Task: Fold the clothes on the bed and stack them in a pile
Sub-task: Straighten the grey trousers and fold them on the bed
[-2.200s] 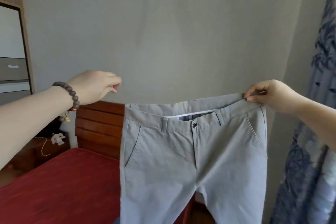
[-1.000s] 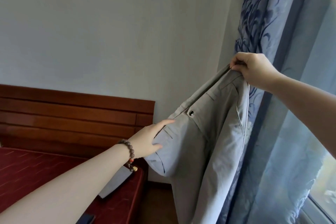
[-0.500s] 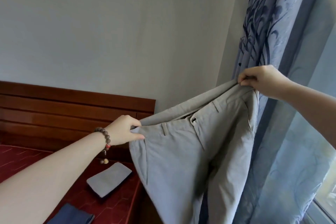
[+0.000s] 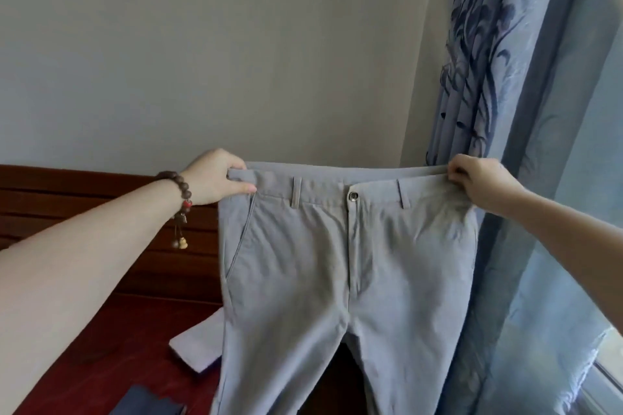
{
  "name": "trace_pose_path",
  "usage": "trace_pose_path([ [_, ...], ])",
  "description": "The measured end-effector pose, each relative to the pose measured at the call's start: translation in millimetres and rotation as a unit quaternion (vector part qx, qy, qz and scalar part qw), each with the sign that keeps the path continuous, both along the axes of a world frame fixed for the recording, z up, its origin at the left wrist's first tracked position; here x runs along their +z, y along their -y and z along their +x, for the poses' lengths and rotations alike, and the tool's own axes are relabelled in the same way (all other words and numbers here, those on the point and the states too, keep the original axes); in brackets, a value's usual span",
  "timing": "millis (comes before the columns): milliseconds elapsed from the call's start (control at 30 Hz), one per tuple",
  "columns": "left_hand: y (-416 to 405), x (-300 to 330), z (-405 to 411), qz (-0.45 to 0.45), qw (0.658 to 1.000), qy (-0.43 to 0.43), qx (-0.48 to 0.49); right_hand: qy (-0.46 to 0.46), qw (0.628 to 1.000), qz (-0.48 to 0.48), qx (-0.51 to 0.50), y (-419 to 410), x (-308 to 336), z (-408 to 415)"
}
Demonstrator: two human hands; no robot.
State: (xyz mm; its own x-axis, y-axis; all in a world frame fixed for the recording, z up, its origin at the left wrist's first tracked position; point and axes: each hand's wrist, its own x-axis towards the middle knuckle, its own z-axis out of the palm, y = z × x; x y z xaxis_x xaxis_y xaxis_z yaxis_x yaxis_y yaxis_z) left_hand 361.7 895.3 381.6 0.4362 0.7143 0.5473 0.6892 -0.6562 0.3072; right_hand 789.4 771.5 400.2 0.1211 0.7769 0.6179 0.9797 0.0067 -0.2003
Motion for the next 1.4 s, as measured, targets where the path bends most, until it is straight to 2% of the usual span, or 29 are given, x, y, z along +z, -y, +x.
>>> trace_pose_path([
  [33,0.9,0.0,1.0,0.001,0.999,-0.035,-0.008,-0.001,0.999,-0.038,-0.006,-3.4,-6.1,2.8],
  [100,1.0,3.8,-2.3,0.015,0.999,-0.033,-0.016,-0.019,1.0,-0.021,-0.009,-5.3,-6.6,6.1],
  [200,-1.8,11.9,-11.1,0.03,0.997,0.059,-0.035,-0.124,0.992,0.028,0.008,-1.6,-3.0,8.0],
  [300,-5.8,13.8,-14.7,-0.008,0.982,0.177,-0.064,-0.256,0.964,0.03,0.058,3.8,-8.6,1.0],
  [400,-3.8,10.9,-15.3,-0.057,0.945,0.311,-0.088,-0.382,0.916,0.02,0.124,12.9,-6.9,-5.8],
  [467,-0.8,5.1,-13.1,-0.112,0.9,0.406,-0.115,-0.489,0.854,0.012,0.178,15.0,-6.4,-4.9],
  [500,-1.4,0.3,-10.3,-0.155,0.873,0.448,-0.114,-0.517,0.839,0.027,0.17,14.4,-8.1,-5.5],
  [567,-3.8,-9.0,-1.3,-0.245,0.822,0.508,-0.078,-0.496,0.863,0.066,0.07,9.1,-14.0,-12.8],
  [600,-3.0,-13.7,7.6,-0.274,0.812,0.514,-0.041,-0.467,0.88,0.089,0.002,3.6,-18.3,-18.9],
  [633,-1.8,-18.2,19.9,-0.283,0.813,0.508,-0.003,-0.46,0.88,0.112,-0.044,-1.1,-21.7,-30.6],
  [667,1.7,-21.7,34.8,-0.274,0.816,0.509,0.019,-0.478,0.868,0.125,-0.048,-4.5,-23.9,-45.7],
  [733,16.0,-24.4,70.3,-0.221,0.816,0.534,0.01,-0.514,0.848,0.125,0.018,-9.2,-25.8,-80.7],
  [833,37.2,-29.4,115.8,-0.123,0.871,0.476,0.014,-0.499,0.849,0.09,0.149,-13.7,-23.4,-137.1],
  [933,53.5,-30.4,138.7,-0.1,0.885,0.455,-0.003,-0.475,0.855,0.035,0.203,-11.8,-17.7,-177.6],
  [1000,60.0,-31.1,139.7,-0.128,0.878,0.459,-0.035,-0.471,0.86,0.003,0.195,-9.2,-10.9,-184.2],
  [1033,63.7,-31.5,137.4,-0.16,0.867,0.468,-0.064,-0.484,0.851,-0.02,0.202,-7.6,-7.5,-184.3],
  [1133,72.7,-34.8,127.5,-0.267,0.801,0.503,-0.184,-0.533,0.804,-0.09,0.248,-3.8,1.0,-184.8],
  [1200,75.4,-39.7,123.8,-0.281,0.798,0.489,-0.211,-0.527,0.803,-0.114,0.253,-2.8,4.4,-182.6],
  [1267,76.5,-43.2,119.8,-0.281,0.808,0.477,-0.203,-0.476,0.821,-0.151,0.275,-2.3,5.3,-178.2],
  [1333,76.2,-42.8,115.1,-0.273,0.817,0.47,-0.195,-0.391,0.857,-0.15,0.299,-1.0,6.3,-175.3],
  [1400,76.3,-36.9,109.7,-0.253,0.831,0.458,-0.187,-0.214,0.935,-0.074,0.273,-2.0,8.4,-170.2],
])
